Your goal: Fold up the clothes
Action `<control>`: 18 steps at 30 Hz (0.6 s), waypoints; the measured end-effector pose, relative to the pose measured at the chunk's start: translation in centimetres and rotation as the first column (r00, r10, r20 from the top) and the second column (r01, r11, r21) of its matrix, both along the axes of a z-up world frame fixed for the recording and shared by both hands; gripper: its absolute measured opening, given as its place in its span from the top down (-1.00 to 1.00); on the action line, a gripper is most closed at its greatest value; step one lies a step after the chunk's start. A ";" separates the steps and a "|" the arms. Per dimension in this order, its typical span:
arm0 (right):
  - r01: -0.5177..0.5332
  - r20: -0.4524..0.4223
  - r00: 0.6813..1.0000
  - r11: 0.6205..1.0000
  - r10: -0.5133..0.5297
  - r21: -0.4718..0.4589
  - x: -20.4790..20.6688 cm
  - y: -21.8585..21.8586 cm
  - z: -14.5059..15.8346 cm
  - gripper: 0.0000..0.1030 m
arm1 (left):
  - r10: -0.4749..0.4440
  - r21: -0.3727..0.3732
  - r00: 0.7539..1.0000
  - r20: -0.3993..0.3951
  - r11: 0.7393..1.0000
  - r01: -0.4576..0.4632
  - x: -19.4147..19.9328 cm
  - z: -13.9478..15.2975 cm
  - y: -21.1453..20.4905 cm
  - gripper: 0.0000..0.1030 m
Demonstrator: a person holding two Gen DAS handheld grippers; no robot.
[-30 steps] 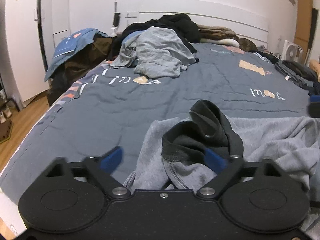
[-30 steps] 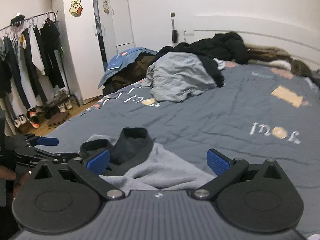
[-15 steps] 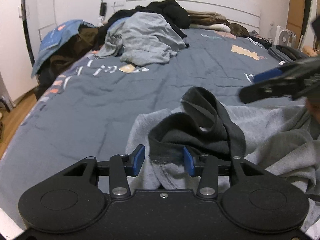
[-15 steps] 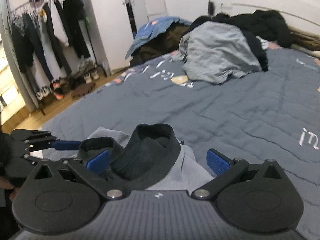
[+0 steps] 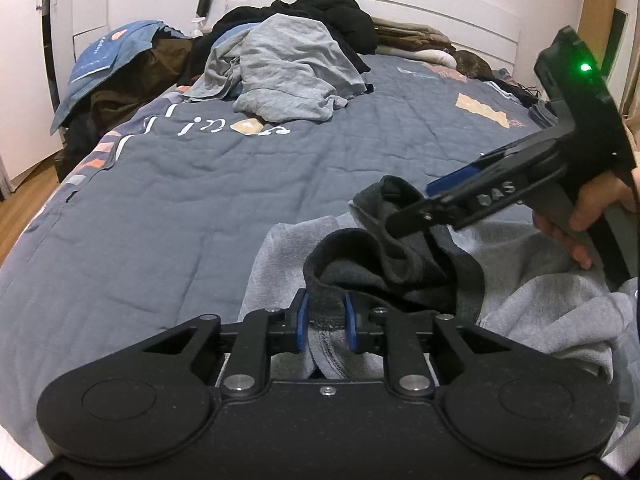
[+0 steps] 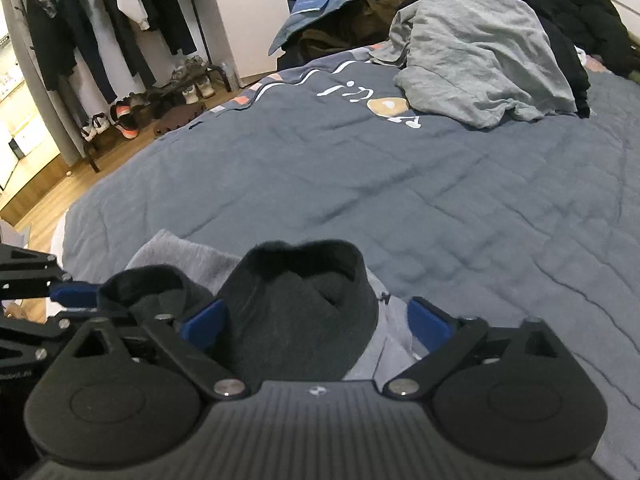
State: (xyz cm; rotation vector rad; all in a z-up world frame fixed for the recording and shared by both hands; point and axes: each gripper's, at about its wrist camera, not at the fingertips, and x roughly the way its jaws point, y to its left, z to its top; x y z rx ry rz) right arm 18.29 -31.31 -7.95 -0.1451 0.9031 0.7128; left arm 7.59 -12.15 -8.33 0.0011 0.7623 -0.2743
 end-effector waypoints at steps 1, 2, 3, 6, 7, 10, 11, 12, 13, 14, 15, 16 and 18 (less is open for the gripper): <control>0.009 -0.009 1.000 1.000 -0.009 0.004 0.2 -0.1 -0.2 -0.37 | 0.001 -0.003 1.000 -0.003 1.000 -0.001 0.0 0.0 0.0 0.63; 0.020 -0.023 1.000 1.000 -0.020 0.000 0.6 -0.1 -0.4 -0.22 | 0.002 -0.006 1.000 -0.005 1.000 -0.002 0.1 0.0 0.1 0.63; 0.032 -0.037 0.999 0.999 -0.032 -0.004 1.0 -0.1 -0.6 0.05 | 0.003 -0.007 1.000 -0.006 1.000 -0.003 0.1 0.0 0.1 0.63; 0.054 -0.055 0.997 0.998 -0.055 -0.016 1.3 -0.4 -1.0 0.26 | 0.005 -0.014 1.000 -0.009 1.000 -0.005 0.1 0.0 0.2 0.63; 0.059 -0.055 0.997 0.998 -0.060 -0.016 1.4 -0.6 -1.0 0.41 | 0.005 -0.014 1.000 -0.011 1.000 -0.006 0.1 0.0 0.2 0.63; 0.095 -0.041 0.995 0.995 -0.095 -0.007 1.3 -1.2 -0.8 0.69 | 0.016 -0.007 1.000 -0.019 1.000 -0.016 0.3 -0.3 0.1 0.62; 0.106 -0.038 0.994 0.994 -0.106 -0.008 1.3 -1.4 -0.7 0.69 | 0.023 -0.003 1.000 -0.021 1.000 -0.023 0.4 -0.4 0.1 0.60; 0.108 -0.032 0.994 0.994 -0.108 -0.009 1.2 -1.5 -0.6 0.69 | 0.031 0.002 0.999 -0.025 1.000 -0.031 0.5 -0.5 0.1 0.56; 0.104 -0.035 0.994 0.995 -0.104 -0.012 1.2 -1.5 -0.6 0.66 | 0.039 0.005 0.999 -0.030 0.999 -0.039 0.6 -0.6 0.1 0.50; 0.100 -0.048 0.994 0.995 -0.101 -0.020 1.3 -1.4 -0.7 0.66 | 0.046 0.005 0.998 -0.033 0.999 -0.046 0.7 -0.7 0.1 0.47; 0.097 -0.058 0.993 0.995 -0.098 -0.030 1.3 -1.2 -0.8 0.58 | 0.049 0.004 0.998 -0.035 0.999 -0.049 0.7 -0.7 0.1 0.45; 0.093 -0.061 0.994 0.995 -0.096 -0.046 1.4 -0.9 -1.0 0.54 | 0.051 0.004 0.998 -0.038 0.999 -0.051 0.8 -0.8 0.1 0.45; 0.091 -0.059 0.994 0.994 -0.095 -0.068 1.4 -0.5 -1.5 0.49 | 0.051 0.003 0.998 -0.044 0.999 -0.051 0.8 -0.8 0.1 0.43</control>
